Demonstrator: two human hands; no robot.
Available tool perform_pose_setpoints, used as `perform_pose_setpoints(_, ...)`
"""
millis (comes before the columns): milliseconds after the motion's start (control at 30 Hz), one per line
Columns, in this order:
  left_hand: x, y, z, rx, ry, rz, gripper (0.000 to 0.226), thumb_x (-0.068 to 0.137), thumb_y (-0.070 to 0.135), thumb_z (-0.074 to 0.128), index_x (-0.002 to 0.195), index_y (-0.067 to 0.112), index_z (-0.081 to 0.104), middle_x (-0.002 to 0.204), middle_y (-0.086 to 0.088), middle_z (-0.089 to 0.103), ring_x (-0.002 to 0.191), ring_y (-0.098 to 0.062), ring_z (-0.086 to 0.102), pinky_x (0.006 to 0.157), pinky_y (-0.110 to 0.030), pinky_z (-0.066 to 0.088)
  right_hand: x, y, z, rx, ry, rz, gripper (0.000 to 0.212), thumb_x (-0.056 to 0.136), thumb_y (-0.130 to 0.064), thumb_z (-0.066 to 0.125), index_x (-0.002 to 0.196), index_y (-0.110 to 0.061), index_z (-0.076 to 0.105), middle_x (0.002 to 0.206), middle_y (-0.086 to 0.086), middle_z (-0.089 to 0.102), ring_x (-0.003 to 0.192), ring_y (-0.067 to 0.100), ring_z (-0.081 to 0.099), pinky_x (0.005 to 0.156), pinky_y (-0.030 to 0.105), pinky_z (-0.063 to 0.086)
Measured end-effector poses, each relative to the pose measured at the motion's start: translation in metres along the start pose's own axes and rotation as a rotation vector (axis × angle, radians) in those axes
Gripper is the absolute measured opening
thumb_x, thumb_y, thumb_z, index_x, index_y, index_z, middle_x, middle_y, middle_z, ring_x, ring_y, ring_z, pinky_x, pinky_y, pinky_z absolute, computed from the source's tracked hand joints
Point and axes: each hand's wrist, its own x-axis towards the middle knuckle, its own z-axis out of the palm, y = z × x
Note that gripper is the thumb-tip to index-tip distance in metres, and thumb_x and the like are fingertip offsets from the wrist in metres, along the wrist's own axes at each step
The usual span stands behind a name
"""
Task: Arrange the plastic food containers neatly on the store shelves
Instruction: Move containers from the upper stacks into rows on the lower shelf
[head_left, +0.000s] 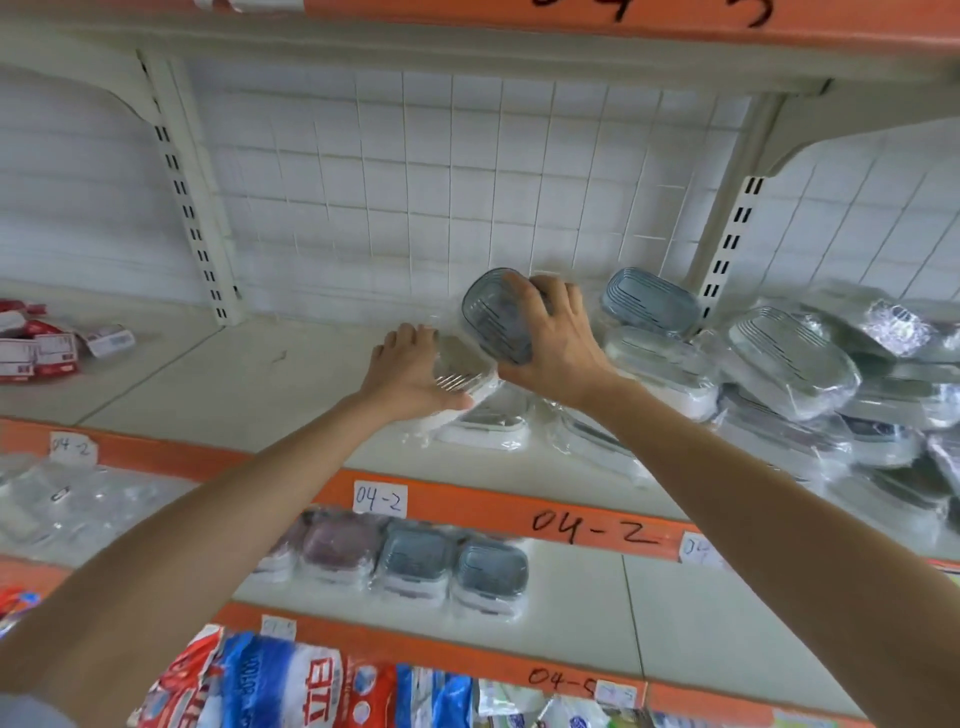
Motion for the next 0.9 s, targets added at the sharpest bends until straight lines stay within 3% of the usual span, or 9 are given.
perform_pose_setpoints(300, -0.087, 0.018, 0.005, 0.084, 0.168, 0.076, 0.086, 0.058, 0.039, 0.080, 0.128, 0.010, 0.039, 0.123, -0.009, 0.040, 0.115, -0.027, 0.037, 0.096, -0.032, 0.027, -0.094, -0.004, -0.016, 0.030, -0.060, -0.061, 0.096, 0.063, -0.029, 0.076, 0.144, -0.004, 0.028, 0.127, 0.019, 0.040, 0.113, 0.032, 0.036, 0.101, 0.037, 0.030)
perform_pose_setpoints(533, -0.147, 0.046, 0.037, 0.145, 0.278, 0.139, 0.089, 0.055, 0.051, 0.081, 0.123, 0.002, 0.047, 0.114, -0.015, 0.047, 0.104, -0.030, 0.044, 0.088, -0.034, 0.029, -0.160, 0.007, -0.020, 0.013, -0.163, -0.027, 0.111, 0.063, -0.040, 0.081, 0.146, 0.002, 0.020, 0.131, 0.017, 0.037, 0.117, 0.030, 0.035, 0.106, 0.034, 0.027)
perform_pose_setpoints(767, -0.194, 0.060, 0.082, 0.132, 0.192, 0.151, 0.085, 0.056, 0.047, 0.080, 0.120, -0.001, 0.049, 0.115, -0.017, 0.047, 0.104, -0.033, 0.047, 0.090, -0.039, 0.036, -0.221, 0.012, -0.014, 0.036, -0.239, -0.044, 0.104, 0.068, -0.043, 0.077, 0.147, -0.002, 0.021, 0.136, 0.015, 0.036, 0.120, 0.028, 0.034, 0.105, 0.039, 0.035)
perform_pose_setpoints(900, -0.199, 0.065, 0.100, 0.087, 0.213, 0.061, 0.091, 0.054, 0.047, 0.084, 0.120, -0.005, 0.049, 0.116, -0.022, 0.049, 0.107, -0.037, 0.048, 0.094, -0.042, 0.033, -0.249, 0.015, -0.003, 0.097, -0.223, -0.016, 0.101, 0.067, -0.037, 0.078, 0.145, -0.001, 0.025, 0.132, 0.017, 0.041, 0.113, 0.029, 0.037, 0.101, 0.038, 0.033)
